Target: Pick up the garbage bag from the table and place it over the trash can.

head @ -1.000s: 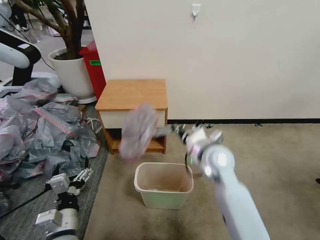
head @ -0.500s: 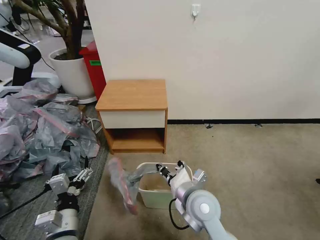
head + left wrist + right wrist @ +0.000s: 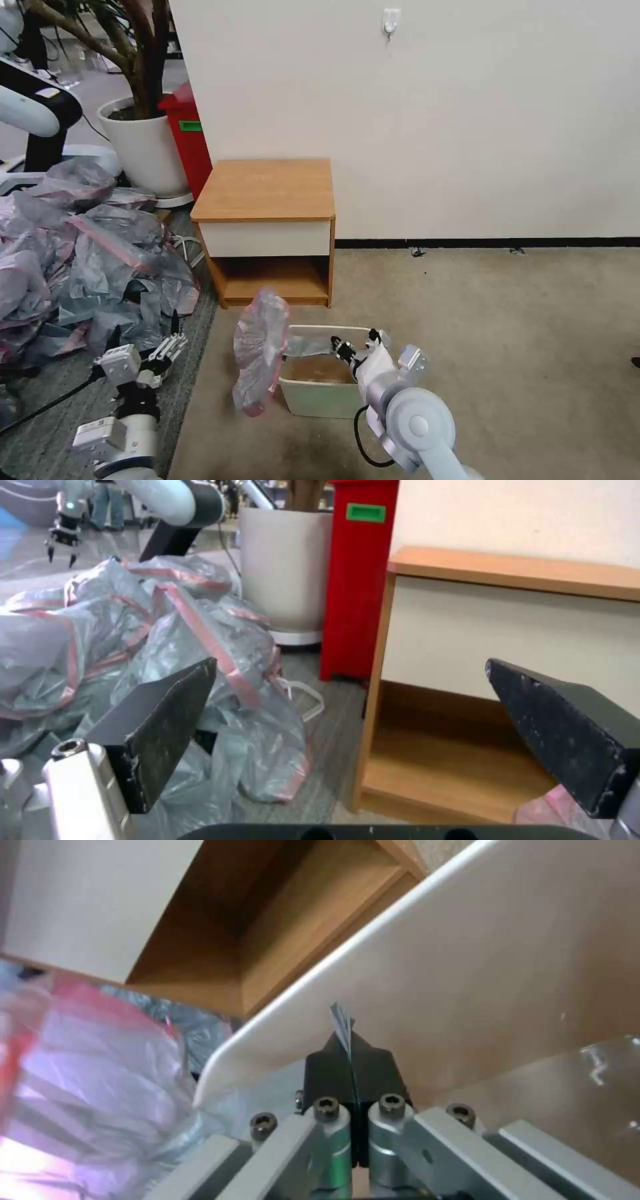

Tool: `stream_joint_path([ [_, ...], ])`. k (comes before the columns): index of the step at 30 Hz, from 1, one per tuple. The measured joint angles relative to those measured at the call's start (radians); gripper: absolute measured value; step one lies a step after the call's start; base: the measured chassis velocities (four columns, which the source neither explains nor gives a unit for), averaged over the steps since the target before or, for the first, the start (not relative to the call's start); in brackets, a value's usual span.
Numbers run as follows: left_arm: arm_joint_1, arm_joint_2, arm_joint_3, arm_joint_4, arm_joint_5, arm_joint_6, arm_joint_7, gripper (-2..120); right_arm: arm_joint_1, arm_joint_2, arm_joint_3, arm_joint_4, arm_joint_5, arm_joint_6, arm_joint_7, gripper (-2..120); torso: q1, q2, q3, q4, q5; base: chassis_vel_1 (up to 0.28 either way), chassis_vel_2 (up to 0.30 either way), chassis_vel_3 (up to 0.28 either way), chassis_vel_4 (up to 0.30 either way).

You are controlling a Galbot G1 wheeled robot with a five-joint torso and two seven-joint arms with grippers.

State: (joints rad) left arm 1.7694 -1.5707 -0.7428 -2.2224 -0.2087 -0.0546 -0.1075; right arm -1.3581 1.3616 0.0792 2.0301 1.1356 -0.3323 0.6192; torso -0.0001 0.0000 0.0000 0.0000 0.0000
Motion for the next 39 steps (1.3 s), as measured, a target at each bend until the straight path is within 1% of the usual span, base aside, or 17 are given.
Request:
stream_joint_path([
  [4, -0.002, 0.002, 0.002, 0.002, 0.0, 0.0, 0.0, 100, -0.009, -0.007, -0.026, -0.006, -0.076, 0.0, -0.012, 0, 0.0, 0.0, 0.0, 0.0, 0.0, 0.0, 0.0, 0.0, 0.0],
  [6, -0.002, 0.005, 0.004, 0.002, -0.001, 0.0, -0.001, 100, -0.016, -0.013, -0.044, -0.023, -0.158, 0.009, -0.03, 6, 0.0, 0.0, 0.0, -0.0001, 0.0001, 0.0, 0.0, 0.0, 0.0],
  [7, -0.002, 0.005, 0.004, 0.002, -0.001, 0.0, -0.001, 100, -0.016, -0.013, -0.044, -0.023, -0.158, 0.009, -0.03, 6, 0.0, 0.0, 0.0, -0.0001, 0.0001, 0.0, 0.0, 0.0, 0.0],
  [10, -0.001, 0.018, 0.002, 0.002, -0.003, 0.0, -0.002, 100, -0.017, -0.024, -0.048, -0.021, -0.195, 0.016, -0.038, 21, 0.0, 0.0, 0.0, 0.0, 0.0, 0.0, 0.0, 0.0, 0.0],
  [12, -0.001, 0.022, 0.002, 0.001, -0.004, 0.0, -0.002, 100, -0.016, -0.028, -0.047, -0.019, -0.204, 0.016, -0.039, 24, 0.0, 0.0, 0.0, 0.0, 0.0, 0.0, 0.0, 0.0, 0.0],
  [15, -0.003, 0.036, 0.0, 0.001, -0.007, 0.002, -0.003, 100, -0.016, -0.045, -0.046, -0.014, -0.25, 0.021, -0.05, 39, 0.0, 0.0, 0.0, 0.0, 0.0, 0.0, 0.0, 0.0, 0.0],
  [16, -0.003, 0.036, 0.0, 0.001, -0.007, 0.002, -0.003, 100, -0.016, -0.045, -0.046, -0.014, -0.25, 0.021, -0.05, 39, 0.0, 0.0, 0.0, 0.0, 0.0, 0.0, 0.0, 0.0, 0.0],
  [20, -0.009, 0.041, 0.009, 0.004, -0.008, 0.004, -0.003, 100, -0.022, -0.061, -0.042, -0.003, -0.288, 0.029, -0.056, 57, 0.0, 0.0, 0.0, 0.0, 0.0, 0.0, 0.0, 0.0, 0.0],
  [21, -0.009, 0.041, 0.009, 0.004, -0.008, 0.004, -0.003, 100, -0.022, -0.061, -0.042, -0.003, -0.288, 0.029, -0.056, 57, 0.0, 0.0, 0.0, 0.0, 0.0, 0.0, 0.0, 0.0, 0.0],
  [25, -0.009, 0.049, 0.021, 0.011, -0.006, 0.005, -0.003, 100, -0.028, -0.085, -0.028, 0.013, -0.311, 0.036, -0.064, 77, 0.0, 0.0, 0.0, 0.0, 0.0, 0.0, 0.0, 0.0, 0.0],
  [26, -0.009, 0.049, 0.021, 0.011, -0.006, 0.005, -0.003, 100, -0.028, -0.085, -0.028, 0.013, -0.311, 0.036, -0.064, 77, 0.0, 0.0, 0.0, 0.0, 0.0, 0.0, 0.0, 0.0, 0.0],
  [29, -0.006, 0.055, 0.028, 0.016, -0.002, 0.005, -0.002, 100, -0.033, -0.096, -0.02, 0.027, -0.341, 0.046, -0.069, 89, 0.0, 0.0, 0.0, 0.0, 0.0, 0.0, 0.0, 0.0, 0.0],
  [30, -0.006, 0.055, 0.028, 0.016, -0.002, 0.005, -0.002, 100, -0.033, -0.096, -0.02, 0.027, -0.341, 0.046, -0.069, 89, 0.0, 0.0, 0.0, 0.0, 0.0, 0.0, 0.0, 0.0, 0.0],
  [32, -0.002, 0.063, 0.029, 0.013, 0.0, 0.005, -0.001, 100, -0.038, -0.103, -0.008, 0.043, -0.374, 0.054, -0.071, 99, 0.0, 0.0, 0.0, 0.0, 0.0, 0.0, 0.0, 0.0, 0.0],
  [33, 0.0, 0.068, 0.029, 0.009, 0.0, 0.005, -0.001, 100, -0.04, -0.106, -0.003, 0.049, -0.382, 0.055, -0.071, 102, 0.0, 0.0, 0.0, -0.0001, 0.0, 0.0, 0.0, 0.0, 0.0],
  [34, 0.0, 0.068, 0.029, 0.009, 0.0, 0.005, -0.001, 100, -0.04, -0.106, -0.003, 0.049, -0.382, 0.055, -0.071, 102, 0.0, 0.0, 0.0, -0.0001, 0.0, 0.0, 0.0, 0.0, 0.0],
  [39, 0.011, 0.097, 0.03, 0.0, 0.0, 0.004, 0.003, 100, -0.042, -0.127, 0.035, 0.071, -0.42, 0.061, -0.073, 111, 0.0, 0.0, 0.0, 0.0, 0.0, 0.0, 0.0, 0.0, 0.0],
])
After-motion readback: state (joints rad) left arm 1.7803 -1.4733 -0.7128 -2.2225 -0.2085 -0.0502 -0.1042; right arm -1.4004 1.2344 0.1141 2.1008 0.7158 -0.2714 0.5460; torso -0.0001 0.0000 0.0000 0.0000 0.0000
